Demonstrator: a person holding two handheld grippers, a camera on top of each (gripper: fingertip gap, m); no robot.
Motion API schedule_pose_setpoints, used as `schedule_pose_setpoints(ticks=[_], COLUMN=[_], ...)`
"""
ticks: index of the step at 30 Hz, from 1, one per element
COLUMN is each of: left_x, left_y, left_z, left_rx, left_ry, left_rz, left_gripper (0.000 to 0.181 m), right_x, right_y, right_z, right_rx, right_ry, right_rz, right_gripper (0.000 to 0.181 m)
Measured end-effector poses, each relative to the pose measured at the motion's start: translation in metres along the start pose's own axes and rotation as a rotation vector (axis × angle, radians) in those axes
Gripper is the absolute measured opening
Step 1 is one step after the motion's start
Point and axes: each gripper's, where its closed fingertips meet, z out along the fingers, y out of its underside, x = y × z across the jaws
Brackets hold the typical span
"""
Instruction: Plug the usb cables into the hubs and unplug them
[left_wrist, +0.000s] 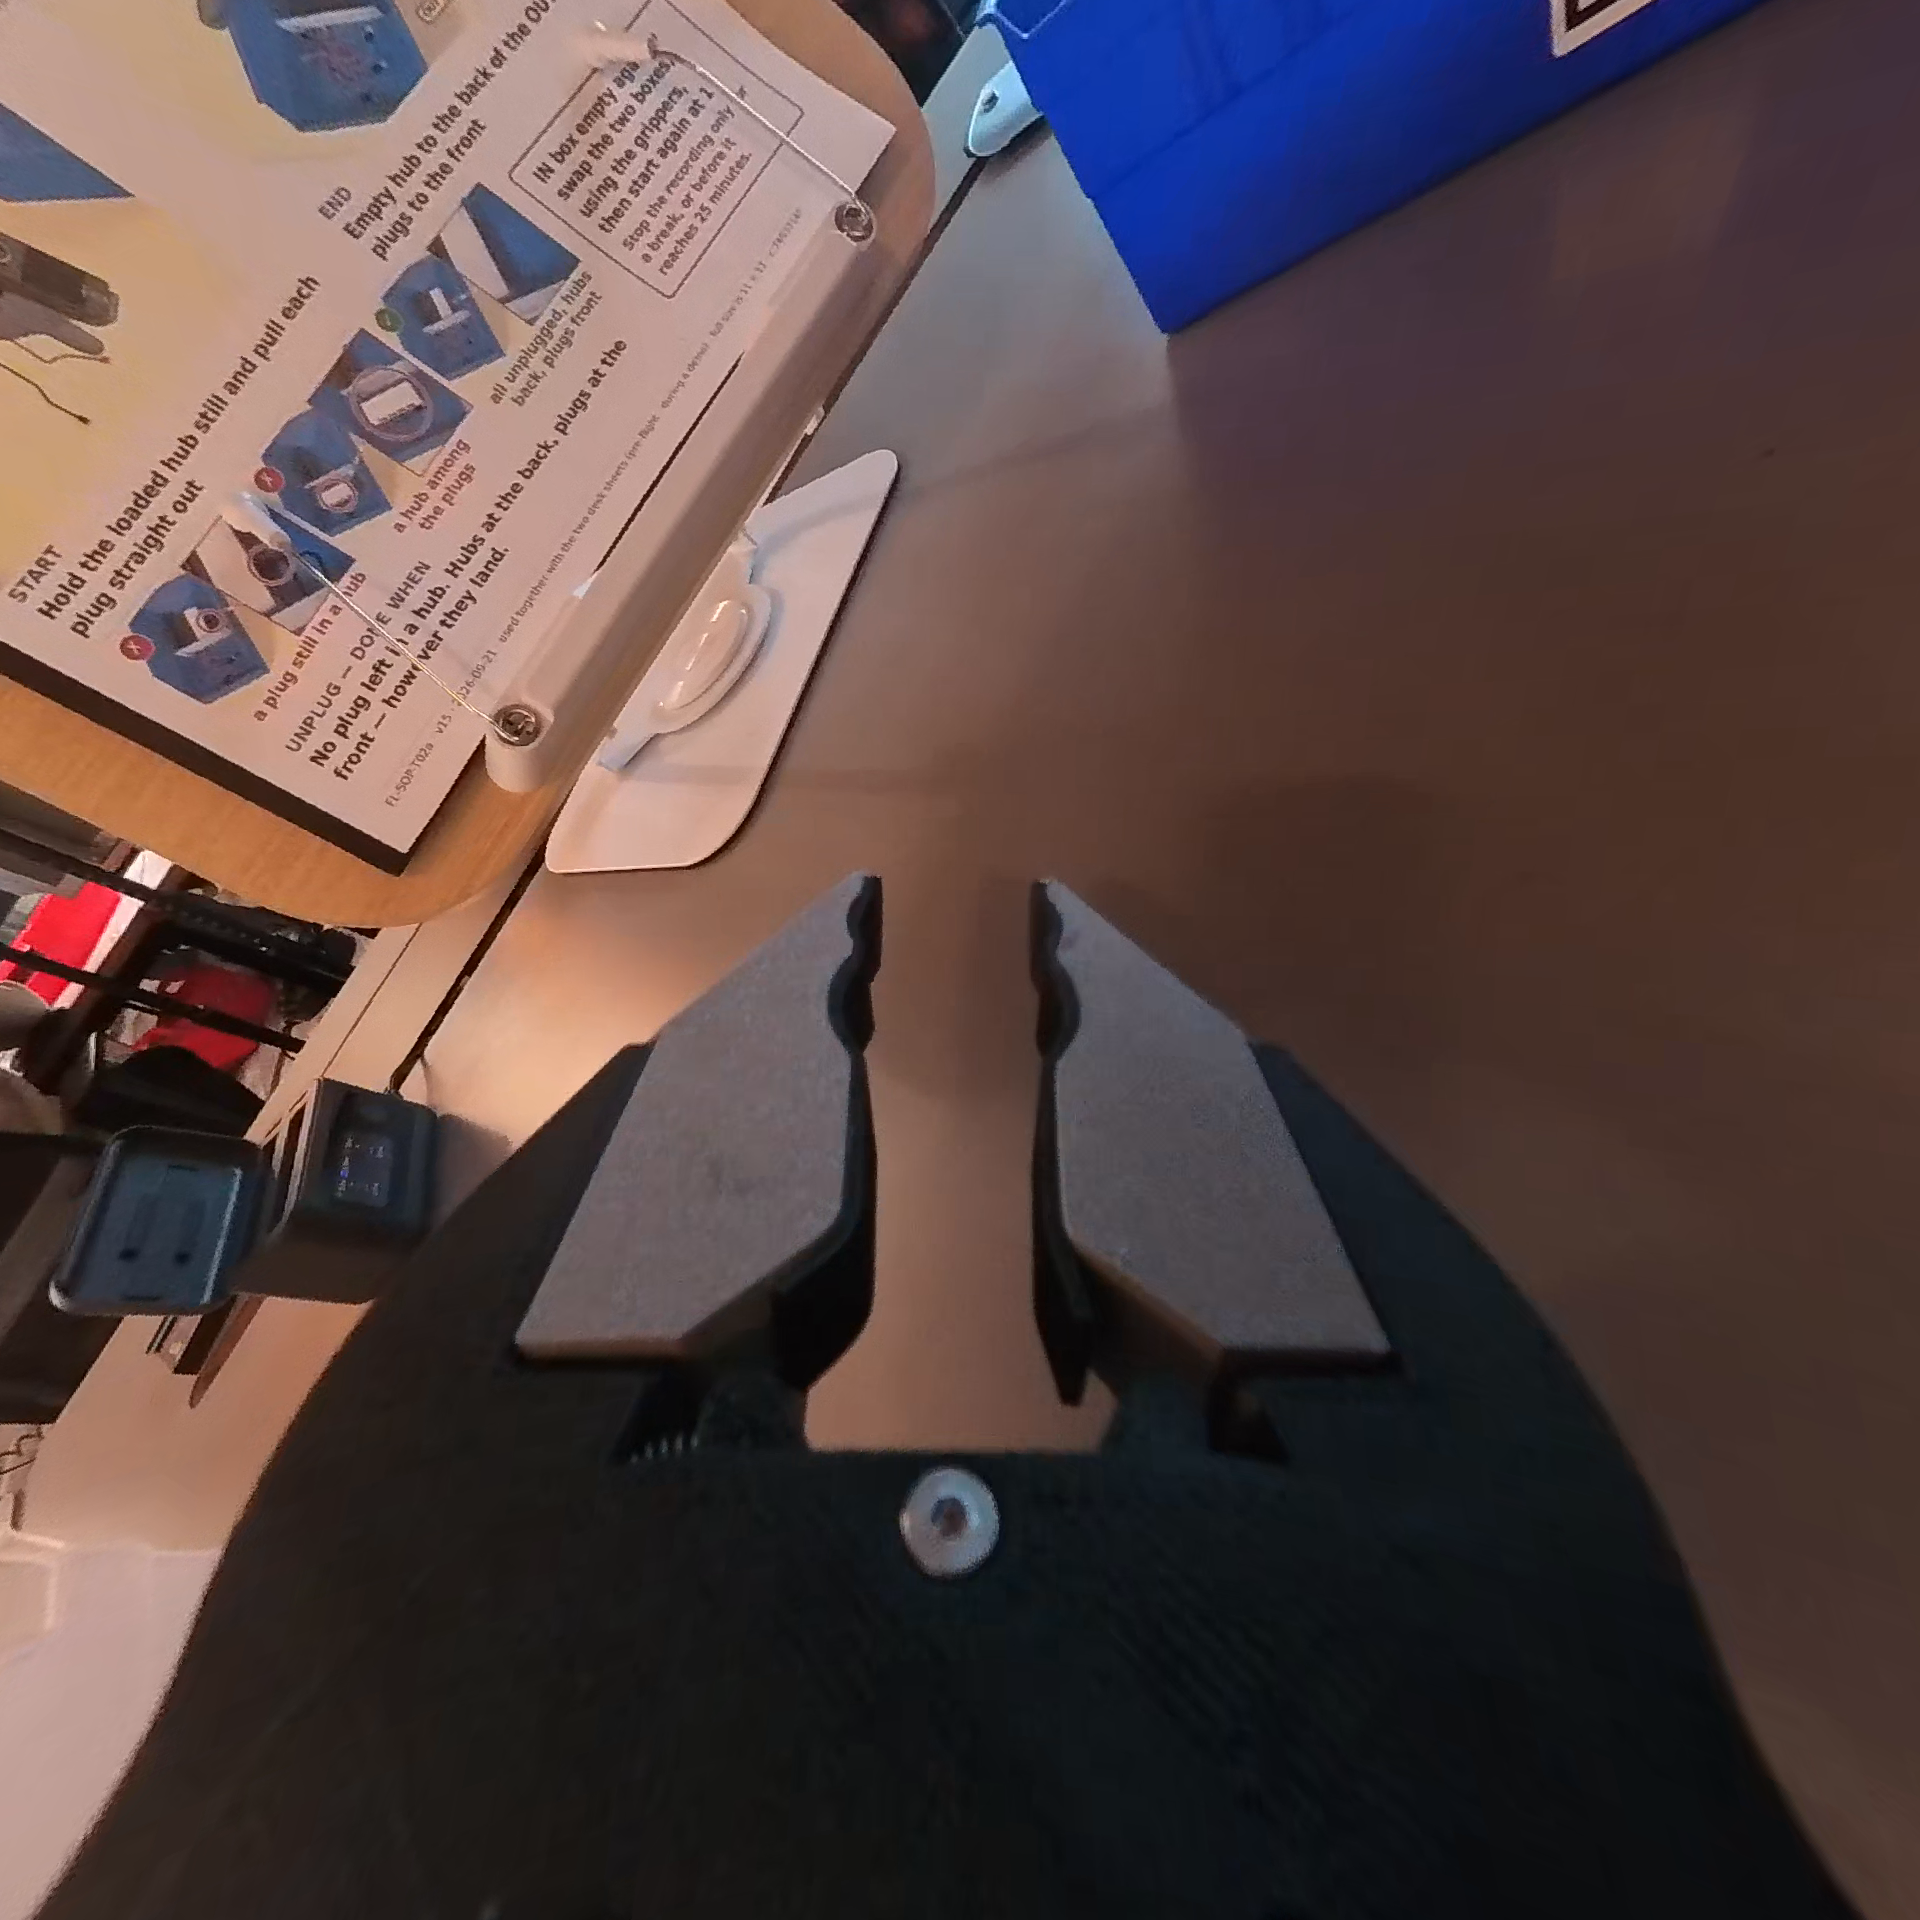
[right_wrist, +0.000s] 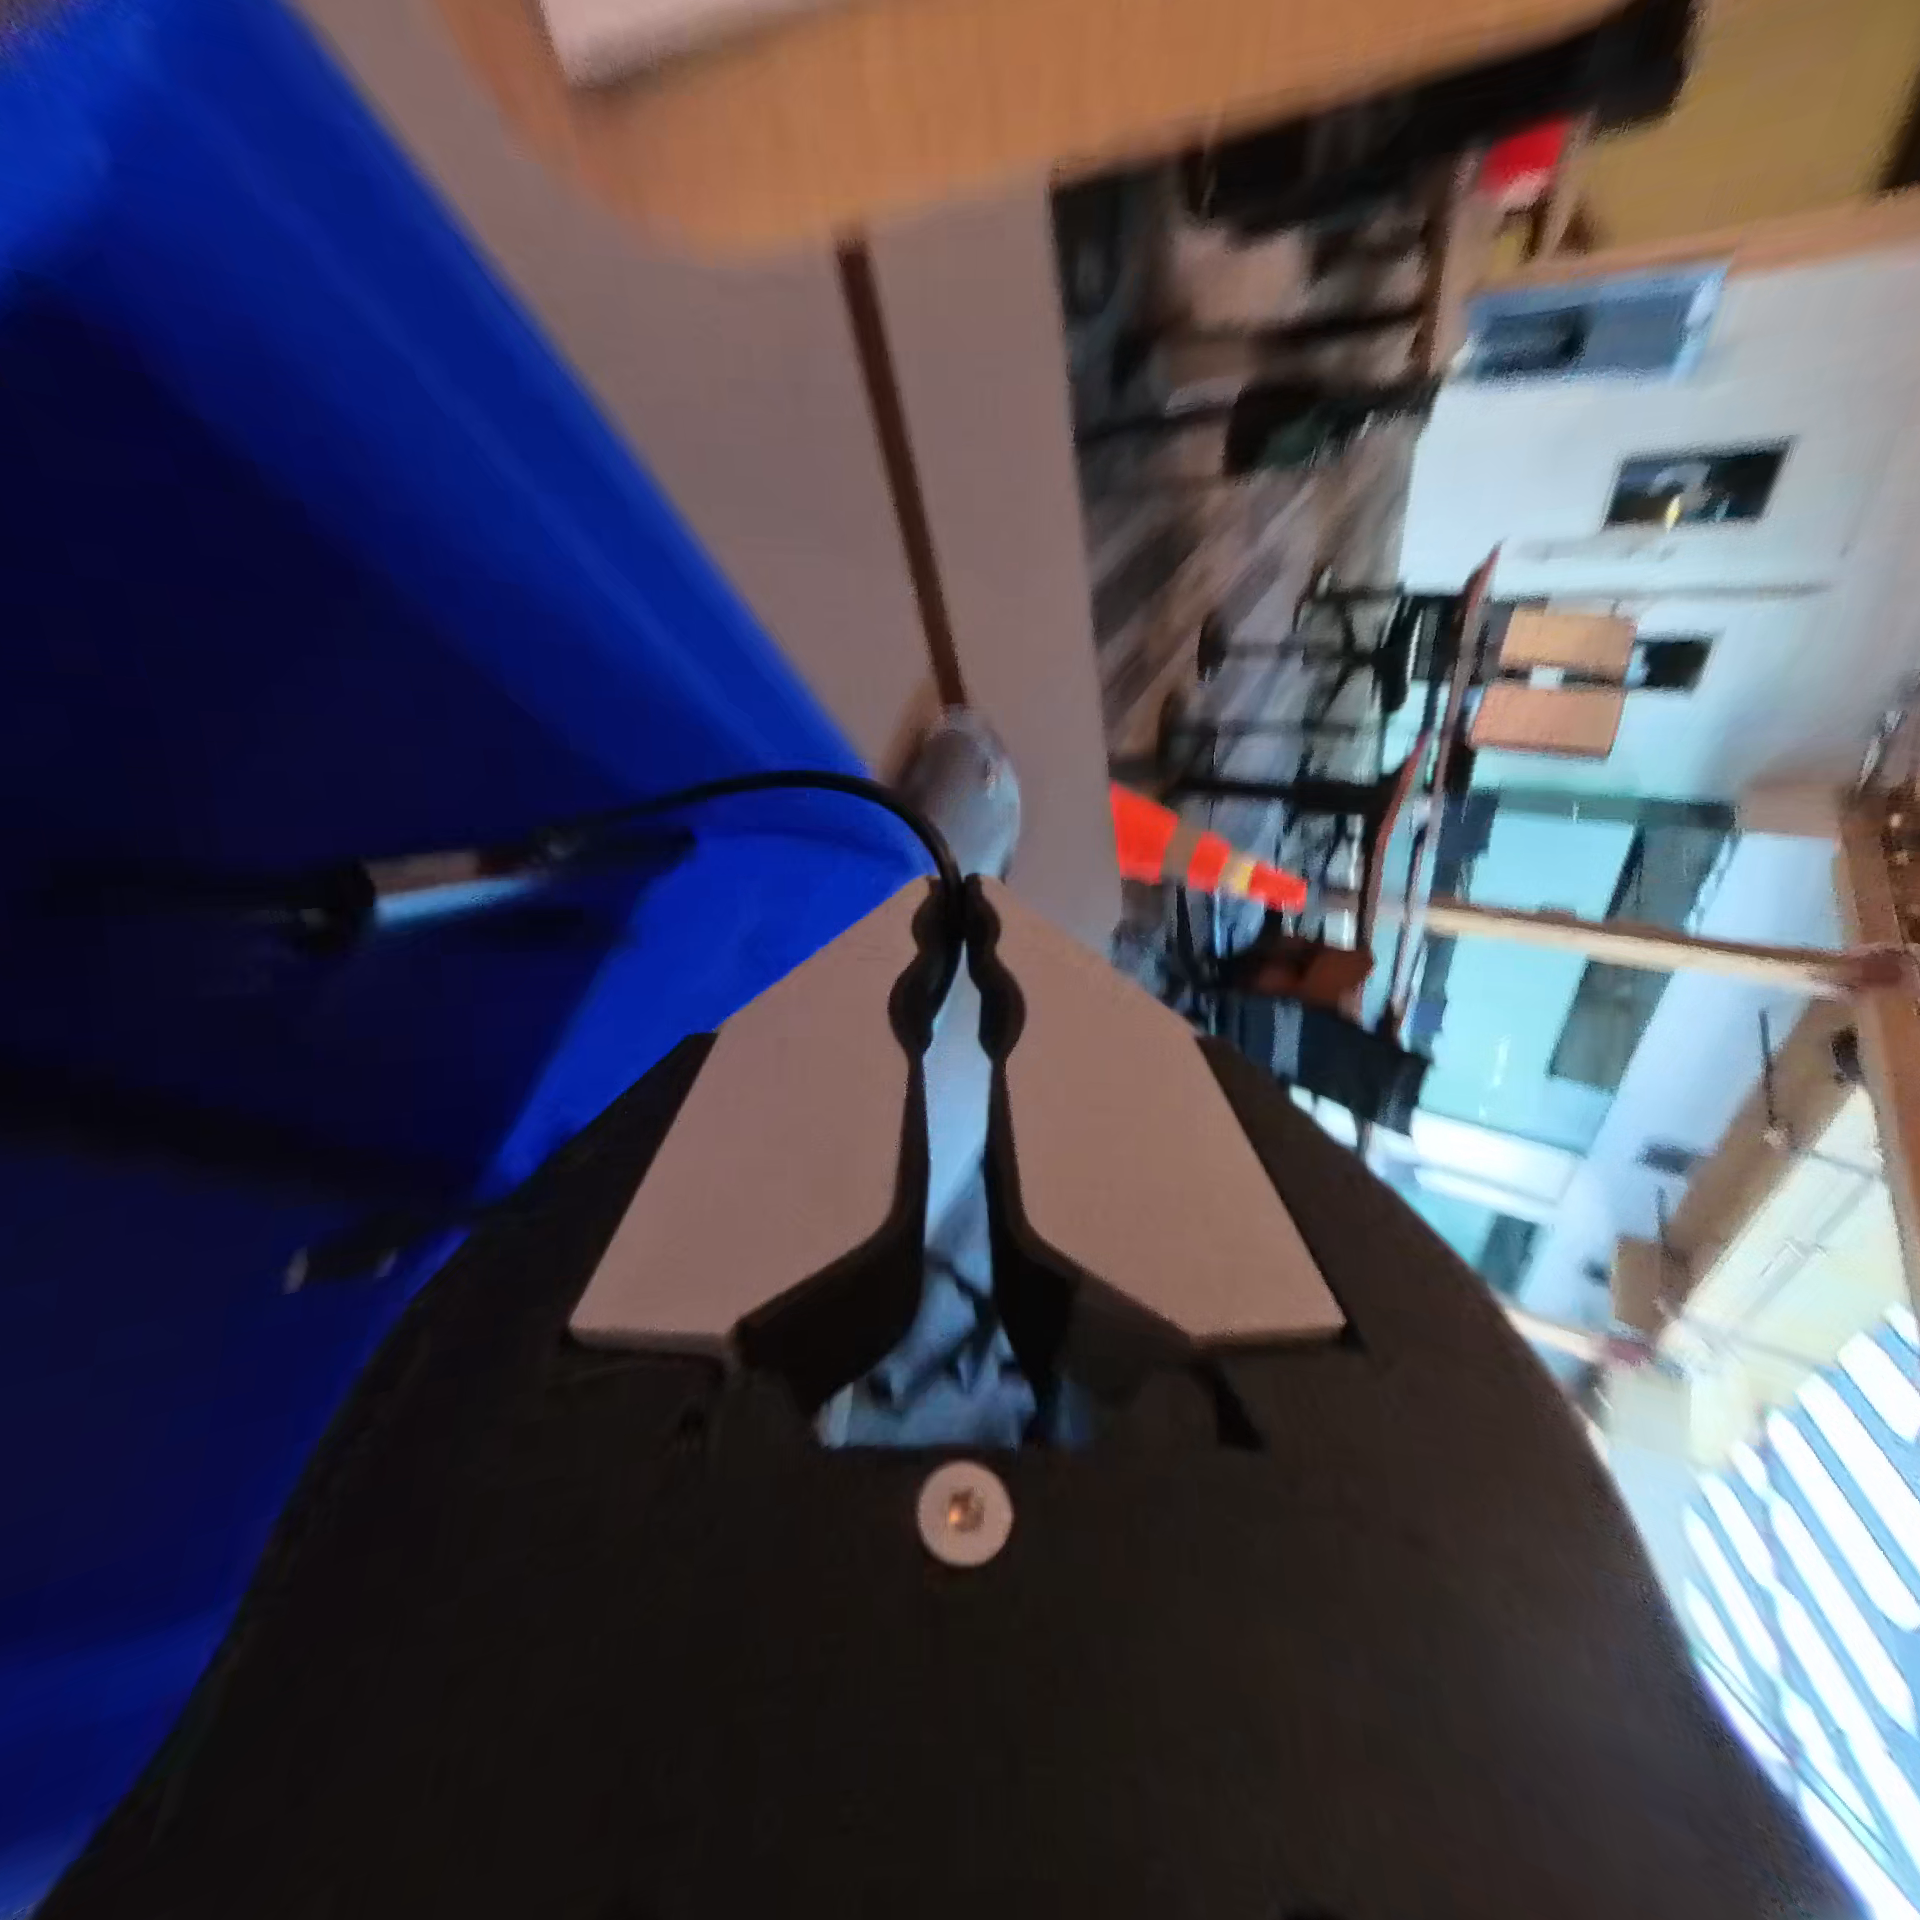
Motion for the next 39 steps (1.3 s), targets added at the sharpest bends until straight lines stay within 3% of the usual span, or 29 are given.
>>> schedule_pose_setpoints(ticks=[2, 6, 9, 12, 15, 20, 22, 24, 26, 31, 39], left_x=[-0.001, 0.001, 0.005, 0.005, 0.0, -0.002, -0.002, -0.004, -0.008, -0.022, -0.016], left_y=[0.001, 0.0, -0.001, 0.0, -0.003, -0.004, -0.001, 0.004, 0.012, 0.031, 0.035], left_z=[0.0, 0.001, 0.003, 0.003, 0.0, -0.001, 0.0, 0.002, 0.003, 0.003, 0.006], left_rx=[0.0, 0.002, -0.003, -0.009, 0.006, 0.01, -0.007, -0.03, -0.062, -0.115, -0.15], left_ry=[0.0, 0.012, 0.021, 0.015, 0.002, -0.006, -0.009, -0.01, -0.019, -0.03, -0.031], left_rz=[-0.006, -0.013, 0.014, 0.031, 0.017, 0.005, -0.004, -0.036, -0.092, -0.246, -0.173], left_gripper=[0.026, 0.025, 0.025, 0.025, 0.025, 0.025, 0.026, 0.027, 0.027, 0.03, 0.029], right_x=[0.004, 0.046, 0.052, 0.032, -0.004, -0.073, -0.078, -0.078, -0.073, -0.036, 0.002], right_y=[-0.026, -0.025, -0.031, -0.028, -0.002, 0.068, 0.094, 0.099, 0.095, 0.059, 0.058], right_z=[0.004, 0.004, 0.006, 0.015, 0.031, 0.043, 0.049, 0.048, 0.044, 0.028, 0.009], right_rx=[0.13, 0.144, 0.154, 0.104, 0.019, -0.191, -0.327, -0.39, -0.397, -0.189, -0.111], right_ry=[0.045, 0.232, 0.176, 0.095, -0.034, -0.332, -0.33, -0.347, -0.346, -0.23, -0.126], right_rz=[0.08, 0.146, 0.108, 0.003, -0.044, 0.027, 0.129, 0.283, 0.389, 0.524, 0.762], right_gripper=[0.0, 0.0, 0.0, 0.0, 0.001, 0.001, 0.001, 0.005, 0.018, 0.026, 0.035])
